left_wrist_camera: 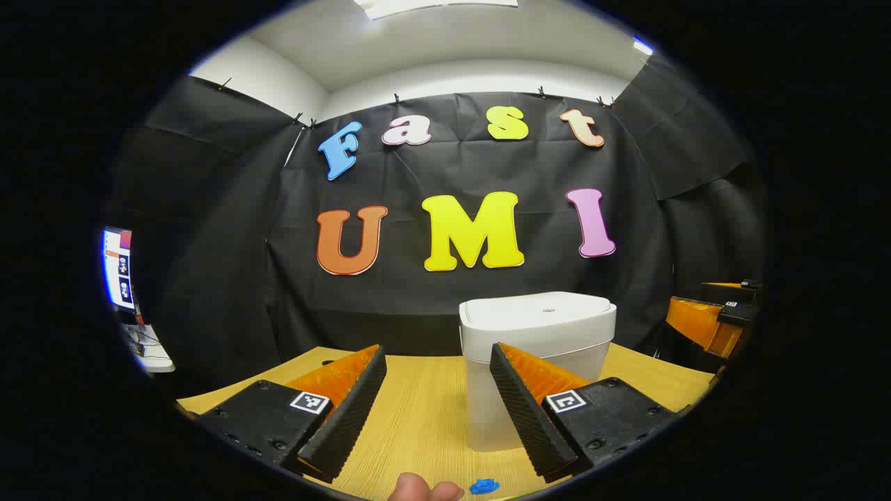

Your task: Press the lid of the desktop garbage bin to open it, pick up the crumpled paper on the desktop and throw it into the bin, then pick up the pop can on the desktop and drop it into the bin, and finally close the garbage bin lid.

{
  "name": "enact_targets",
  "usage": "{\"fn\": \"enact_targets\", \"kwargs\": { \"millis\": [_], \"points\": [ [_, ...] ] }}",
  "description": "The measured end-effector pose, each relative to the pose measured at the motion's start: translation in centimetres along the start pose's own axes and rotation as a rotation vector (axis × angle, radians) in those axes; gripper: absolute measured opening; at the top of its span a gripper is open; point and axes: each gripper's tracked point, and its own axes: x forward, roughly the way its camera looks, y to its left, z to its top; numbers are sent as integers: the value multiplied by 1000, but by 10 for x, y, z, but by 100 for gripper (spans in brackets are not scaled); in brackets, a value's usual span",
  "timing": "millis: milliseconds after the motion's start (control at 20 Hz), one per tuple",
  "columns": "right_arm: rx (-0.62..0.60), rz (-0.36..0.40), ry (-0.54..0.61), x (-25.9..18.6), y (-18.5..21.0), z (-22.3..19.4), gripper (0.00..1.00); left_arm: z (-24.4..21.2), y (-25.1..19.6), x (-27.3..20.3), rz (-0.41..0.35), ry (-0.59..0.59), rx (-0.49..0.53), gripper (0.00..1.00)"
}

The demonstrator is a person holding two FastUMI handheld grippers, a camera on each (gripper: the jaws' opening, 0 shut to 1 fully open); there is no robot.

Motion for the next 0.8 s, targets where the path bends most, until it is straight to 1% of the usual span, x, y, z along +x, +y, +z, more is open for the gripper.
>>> {"fn": "enact_targets", "kwargs": {
  "millis": [200, 250, 300, 800],
  "points": [
    [-1, -13, -3, -3, -7, -2, 97, -1, -6, -2, -10, 1, -4, 96],
    [-1, -14, -5, -4, -8, -2, 95, -1, -7, -1, -12, 0, -4, 96],
    [-3, -16, -6, -5, -9, -1, 95, -2, -8, -2, -12, 0, -4, 96],
    [-4, 14, -4, -8, -1, -3, 95, 3, -8, -7, -4, -11, 3, 96]
  ]
}}
